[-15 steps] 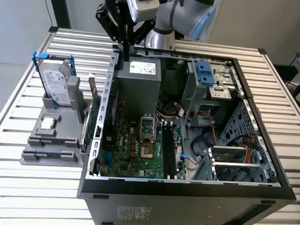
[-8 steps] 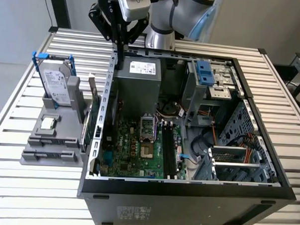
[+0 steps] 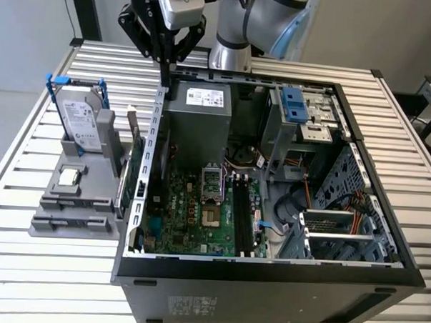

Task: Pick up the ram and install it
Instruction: 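Reach for the ram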

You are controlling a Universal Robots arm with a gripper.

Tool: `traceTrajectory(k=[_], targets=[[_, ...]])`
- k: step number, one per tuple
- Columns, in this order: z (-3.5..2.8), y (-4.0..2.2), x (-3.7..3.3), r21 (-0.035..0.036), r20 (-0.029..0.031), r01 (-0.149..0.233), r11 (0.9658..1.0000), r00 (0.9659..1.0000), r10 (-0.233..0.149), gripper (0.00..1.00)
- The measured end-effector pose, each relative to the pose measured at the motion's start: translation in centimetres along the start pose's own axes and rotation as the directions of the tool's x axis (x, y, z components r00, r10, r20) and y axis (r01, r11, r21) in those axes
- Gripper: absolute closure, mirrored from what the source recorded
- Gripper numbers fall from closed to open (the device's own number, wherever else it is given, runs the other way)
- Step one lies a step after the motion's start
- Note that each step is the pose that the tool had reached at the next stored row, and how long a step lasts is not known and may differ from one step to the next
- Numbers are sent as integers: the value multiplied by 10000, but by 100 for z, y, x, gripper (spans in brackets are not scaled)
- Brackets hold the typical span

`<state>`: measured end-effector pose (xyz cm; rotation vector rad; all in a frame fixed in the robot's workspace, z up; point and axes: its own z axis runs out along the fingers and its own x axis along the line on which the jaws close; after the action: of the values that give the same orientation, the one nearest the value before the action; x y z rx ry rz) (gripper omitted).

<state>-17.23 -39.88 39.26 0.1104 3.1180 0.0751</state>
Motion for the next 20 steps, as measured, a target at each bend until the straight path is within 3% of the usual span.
traceTrajectory(k=[10, 20], targets=[[-3, -9, 122, 1, 0, 0, 10000, 10000, 0, 100], [-8, -23, 329, 1, 0, 0, 10000, 10000, 0, 100]])
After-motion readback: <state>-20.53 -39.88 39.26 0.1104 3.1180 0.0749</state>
